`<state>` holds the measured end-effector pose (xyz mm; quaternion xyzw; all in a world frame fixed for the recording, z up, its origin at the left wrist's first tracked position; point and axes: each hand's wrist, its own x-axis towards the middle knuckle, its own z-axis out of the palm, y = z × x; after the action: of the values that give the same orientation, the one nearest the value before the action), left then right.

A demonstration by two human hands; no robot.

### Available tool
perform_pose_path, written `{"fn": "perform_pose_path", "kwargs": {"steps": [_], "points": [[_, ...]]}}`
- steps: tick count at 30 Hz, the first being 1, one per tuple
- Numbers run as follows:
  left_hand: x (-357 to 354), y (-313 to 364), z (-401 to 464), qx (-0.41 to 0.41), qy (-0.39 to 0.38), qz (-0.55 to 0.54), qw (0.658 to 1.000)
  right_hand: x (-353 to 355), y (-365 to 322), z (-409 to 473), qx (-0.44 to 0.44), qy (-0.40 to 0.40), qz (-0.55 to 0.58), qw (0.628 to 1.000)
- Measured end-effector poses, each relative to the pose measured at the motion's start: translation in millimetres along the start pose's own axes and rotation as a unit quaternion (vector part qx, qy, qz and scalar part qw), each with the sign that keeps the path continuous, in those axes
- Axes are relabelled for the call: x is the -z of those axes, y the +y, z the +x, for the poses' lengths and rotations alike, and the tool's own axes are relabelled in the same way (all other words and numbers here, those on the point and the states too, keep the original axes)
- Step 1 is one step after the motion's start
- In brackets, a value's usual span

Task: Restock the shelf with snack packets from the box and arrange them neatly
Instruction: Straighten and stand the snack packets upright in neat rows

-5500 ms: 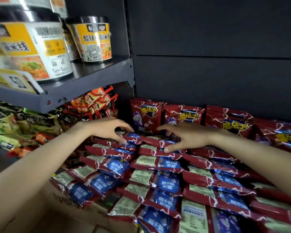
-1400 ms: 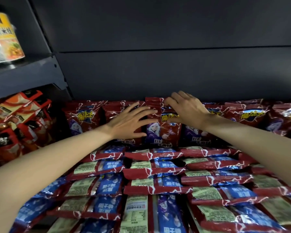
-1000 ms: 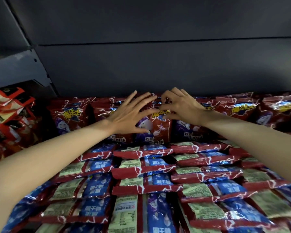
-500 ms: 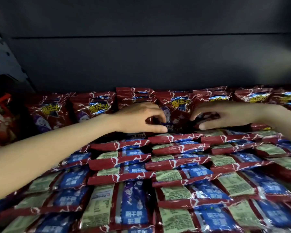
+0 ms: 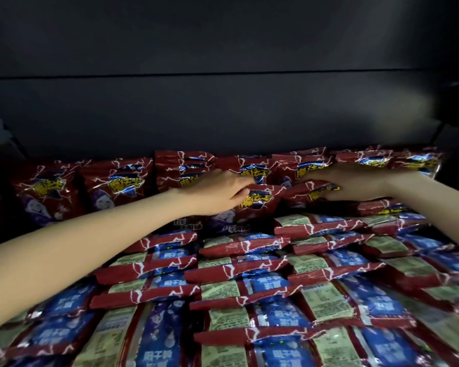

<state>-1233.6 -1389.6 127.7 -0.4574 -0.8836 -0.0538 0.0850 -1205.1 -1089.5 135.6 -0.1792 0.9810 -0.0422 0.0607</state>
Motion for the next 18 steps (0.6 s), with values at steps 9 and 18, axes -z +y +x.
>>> {"fn": "perform_pose_path", "kwargs": {"steps": [9, 18], "points": [[-14, -28, 21, -0.043, 0.139, 0.146, 0.979, 21, 1, 5, 0.000, 0.159, -0.042, 0.986], [-22, -35, 18, -0.128, 0.130, 0.136, 0.974, 17, 9, 7, 0.023, 0.216, 0.094, 0.972]]}}
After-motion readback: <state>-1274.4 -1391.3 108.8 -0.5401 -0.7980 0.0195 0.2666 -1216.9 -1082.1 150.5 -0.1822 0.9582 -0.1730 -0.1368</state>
